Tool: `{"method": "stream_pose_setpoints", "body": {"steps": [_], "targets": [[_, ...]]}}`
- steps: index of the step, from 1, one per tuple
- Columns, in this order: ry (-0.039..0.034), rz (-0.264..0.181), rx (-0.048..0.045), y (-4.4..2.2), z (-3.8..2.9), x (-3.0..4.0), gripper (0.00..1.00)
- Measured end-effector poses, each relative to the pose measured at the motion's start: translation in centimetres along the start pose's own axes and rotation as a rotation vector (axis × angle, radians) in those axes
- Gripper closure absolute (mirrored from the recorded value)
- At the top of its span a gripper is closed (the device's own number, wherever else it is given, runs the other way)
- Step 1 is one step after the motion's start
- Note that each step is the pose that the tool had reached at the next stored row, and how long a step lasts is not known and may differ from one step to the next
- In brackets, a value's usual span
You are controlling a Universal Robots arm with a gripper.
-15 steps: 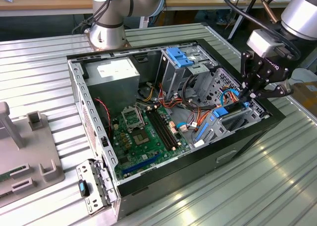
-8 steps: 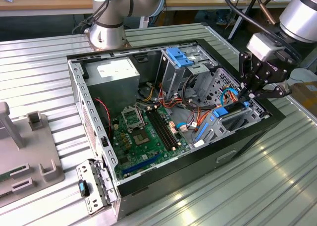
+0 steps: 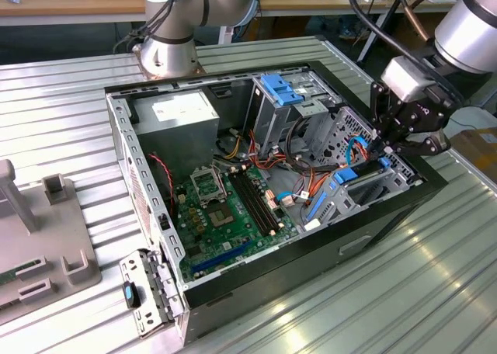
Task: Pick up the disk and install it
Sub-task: 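Insert the second disk wire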
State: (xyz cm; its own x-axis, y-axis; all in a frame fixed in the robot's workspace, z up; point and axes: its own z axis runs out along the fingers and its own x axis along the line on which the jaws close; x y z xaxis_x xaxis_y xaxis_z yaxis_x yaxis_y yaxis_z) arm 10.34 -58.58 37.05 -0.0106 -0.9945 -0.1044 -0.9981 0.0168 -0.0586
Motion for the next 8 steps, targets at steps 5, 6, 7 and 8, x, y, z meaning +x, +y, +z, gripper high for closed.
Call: {"method": "stream_pose_setpoints", "body": {"steps": [5, 6, 7, 8], "targets": [[-0.0006, -0.004, 0.0004, 0.04, 0.53, 0.06, 0.84], [-0.0004, -0.004, 0.0006, 0.05, 0.68, 0.07, 0.84], [-0.0004, -0.004, 0.0009, 0.07, 0.96, 0.08, 0.84], [-0.0002, -0.004, 0.0011, 0.08, 1.15, 0.06, 0.84]]}}
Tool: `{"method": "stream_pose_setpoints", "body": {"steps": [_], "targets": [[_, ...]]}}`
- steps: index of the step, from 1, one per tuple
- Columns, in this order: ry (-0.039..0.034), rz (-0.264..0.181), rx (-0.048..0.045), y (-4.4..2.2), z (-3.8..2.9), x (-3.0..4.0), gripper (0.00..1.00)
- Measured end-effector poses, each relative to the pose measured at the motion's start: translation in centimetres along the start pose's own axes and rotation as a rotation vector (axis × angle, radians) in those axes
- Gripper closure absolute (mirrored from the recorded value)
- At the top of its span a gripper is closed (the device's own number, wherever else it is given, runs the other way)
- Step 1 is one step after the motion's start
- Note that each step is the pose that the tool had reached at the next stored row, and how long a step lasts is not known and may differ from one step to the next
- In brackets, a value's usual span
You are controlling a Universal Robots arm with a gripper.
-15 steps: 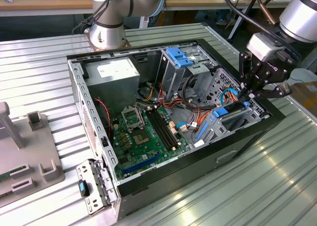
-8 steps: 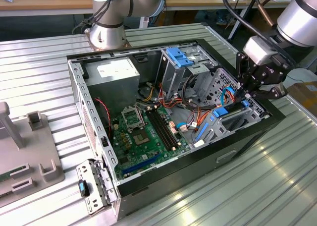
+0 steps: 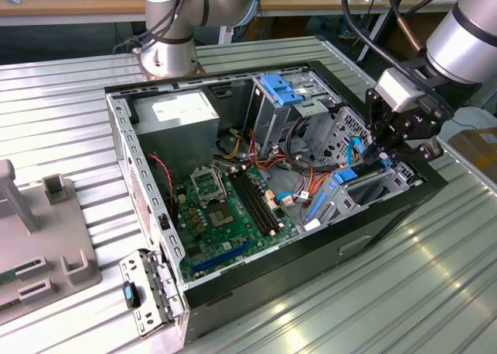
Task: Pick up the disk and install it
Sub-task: 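Insert the second disk wire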
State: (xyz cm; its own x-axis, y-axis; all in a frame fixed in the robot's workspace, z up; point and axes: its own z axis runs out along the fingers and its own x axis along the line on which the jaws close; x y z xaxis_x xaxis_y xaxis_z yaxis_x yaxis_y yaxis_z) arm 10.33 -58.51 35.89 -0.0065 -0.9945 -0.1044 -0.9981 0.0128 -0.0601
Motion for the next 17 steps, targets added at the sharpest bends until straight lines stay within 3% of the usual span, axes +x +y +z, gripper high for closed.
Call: {"method": "stream_pose_setpoints", "body": {"steps": [3, 6, 13, 17], "targets": [[-0.0002, -0.001, 0.0000, 0.01, 0.12, -0.14, 0.84], [-0.0026, -0.038, -0.0018, 0.02, 0.24, -0.30, 0.84], [-0.0047, -0.072, 0.0120, 0.05, 0.89, -0.65, 0.84], [-0.0050, -0.083, 0.0113, -0.14, 0.97, -0.73, 0.84]]}}
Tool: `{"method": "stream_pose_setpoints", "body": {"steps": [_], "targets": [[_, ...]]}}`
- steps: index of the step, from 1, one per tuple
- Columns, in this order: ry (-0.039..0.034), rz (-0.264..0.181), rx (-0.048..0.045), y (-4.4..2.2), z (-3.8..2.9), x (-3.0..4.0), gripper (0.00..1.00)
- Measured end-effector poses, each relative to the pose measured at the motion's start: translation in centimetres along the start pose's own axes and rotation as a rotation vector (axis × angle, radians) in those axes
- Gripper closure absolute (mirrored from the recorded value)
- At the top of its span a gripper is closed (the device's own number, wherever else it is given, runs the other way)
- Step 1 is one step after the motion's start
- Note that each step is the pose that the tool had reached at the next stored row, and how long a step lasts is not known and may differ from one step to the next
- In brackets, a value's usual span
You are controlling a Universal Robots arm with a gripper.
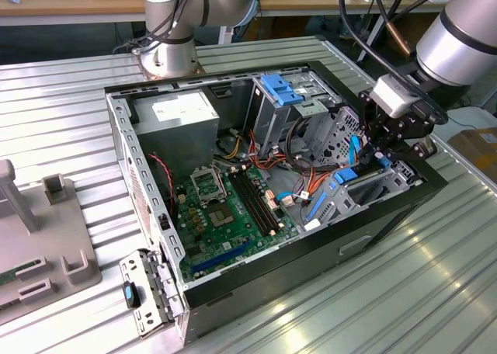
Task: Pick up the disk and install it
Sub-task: 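Insert the second disk wire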
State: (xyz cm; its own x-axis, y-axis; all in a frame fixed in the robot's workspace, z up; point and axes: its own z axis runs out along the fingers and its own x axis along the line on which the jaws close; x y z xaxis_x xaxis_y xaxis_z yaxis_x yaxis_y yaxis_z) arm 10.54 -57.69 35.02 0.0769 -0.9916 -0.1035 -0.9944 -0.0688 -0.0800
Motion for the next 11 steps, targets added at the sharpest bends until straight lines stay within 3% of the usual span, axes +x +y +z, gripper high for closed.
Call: {"method": "stream_pose_setpoints", "body": {"steps": [11], "targets": [[0.0005, 0.000, 0.0003, 0.03, 0.18, 0.31, 0.84]]}}
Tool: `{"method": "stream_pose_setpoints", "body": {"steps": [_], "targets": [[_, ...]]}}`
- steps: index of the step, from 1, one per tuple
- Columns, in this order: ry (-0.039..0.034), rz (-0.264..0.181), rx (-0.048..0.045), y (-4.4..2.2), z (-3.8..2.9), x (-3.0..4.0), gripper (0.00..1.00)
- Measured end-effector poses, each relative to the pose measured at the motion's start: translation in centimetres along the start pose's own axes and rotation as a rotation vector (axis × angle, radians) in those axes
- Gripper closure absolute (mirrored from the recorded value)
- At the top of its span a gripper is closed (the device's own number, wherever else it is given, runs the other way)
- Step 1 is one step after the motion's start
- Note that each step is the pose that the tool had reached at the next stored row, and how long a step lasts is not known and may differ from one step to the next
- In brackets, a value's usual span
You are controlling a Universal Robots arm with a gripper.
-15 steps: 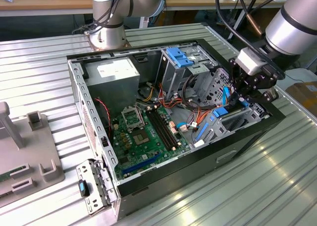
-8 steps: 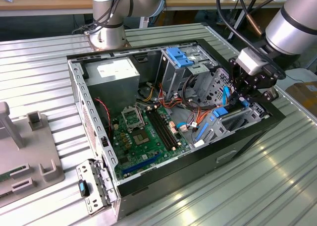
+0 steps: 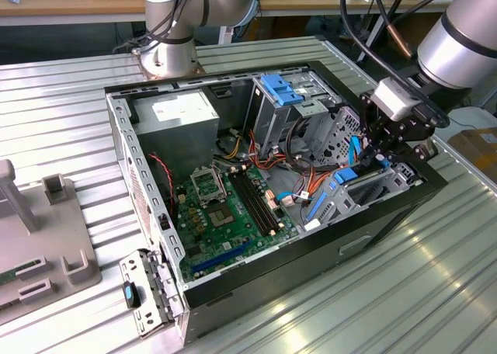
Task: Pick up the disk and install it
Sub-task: 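Insert the second disk wire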
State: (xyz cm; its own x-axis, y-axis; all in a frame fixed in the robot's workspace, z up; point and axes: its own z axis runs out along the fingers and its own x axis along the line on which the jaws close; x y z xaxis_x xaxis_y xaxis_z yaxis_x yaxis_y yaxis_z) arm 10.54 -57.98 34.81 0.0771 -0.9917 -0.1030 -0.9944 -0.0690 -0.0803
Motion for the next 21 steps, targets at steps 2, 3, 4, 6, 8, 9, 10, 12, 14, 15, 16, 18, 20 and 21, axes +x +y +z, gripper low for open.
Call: {"method": "stream_pose_setpoints", "body": {"steps": [2, 3, 4, 6, 8, 9, 10, 12, 14, 15, 16, 18, 20, 21], "targets": [[0.0002, 0.000, 0.0000, 0.01, 0.13, 0.02, 0.84], [0.0003, 0.000, 0.0000, 0.01, 0.12, 0.02, 0.84], [0.0003, 0.000, 0.0000, 0.01, 0.14, 0.02, 0.84], [0.0004, 0.000, 0.0000, 0.03, 0.34, 0.07, 0.84], [0.0006, 0.000, 0.0000, 0.03, 0.38, 0.08, 0.84], [-0.0001, 0.000, 0.0001, 0.04, 0.42, 0.08, 0.84], [-0.0002, 0.000, 0.0001, 0.04, 0.43, 0.09, 0.84], [0.0001, 0.000, 0.0001, 0.05, 0.48, 0.11, 0.84], [0.0003, 0.000, 0.0000, 0.05, 0.53, 0.13, 0.84], [0.0003, 0.000, 0.0000, 0.05, 0.54, 0.13, 0.84], [0.0004, 0.000, 0.0000, 0.05, 0.54, 0.13, 0.84], [0.0001, 0.000, 0.0001, 0.06, 0.61, 0.14, 0.84], [0.0008, 0.000, 0.0000, 0.08, 0.84, 0.19, 0.84], [0.0011, 0.000, 0.0000, 0.08, 0.88, 0.20, 0.84]]}}
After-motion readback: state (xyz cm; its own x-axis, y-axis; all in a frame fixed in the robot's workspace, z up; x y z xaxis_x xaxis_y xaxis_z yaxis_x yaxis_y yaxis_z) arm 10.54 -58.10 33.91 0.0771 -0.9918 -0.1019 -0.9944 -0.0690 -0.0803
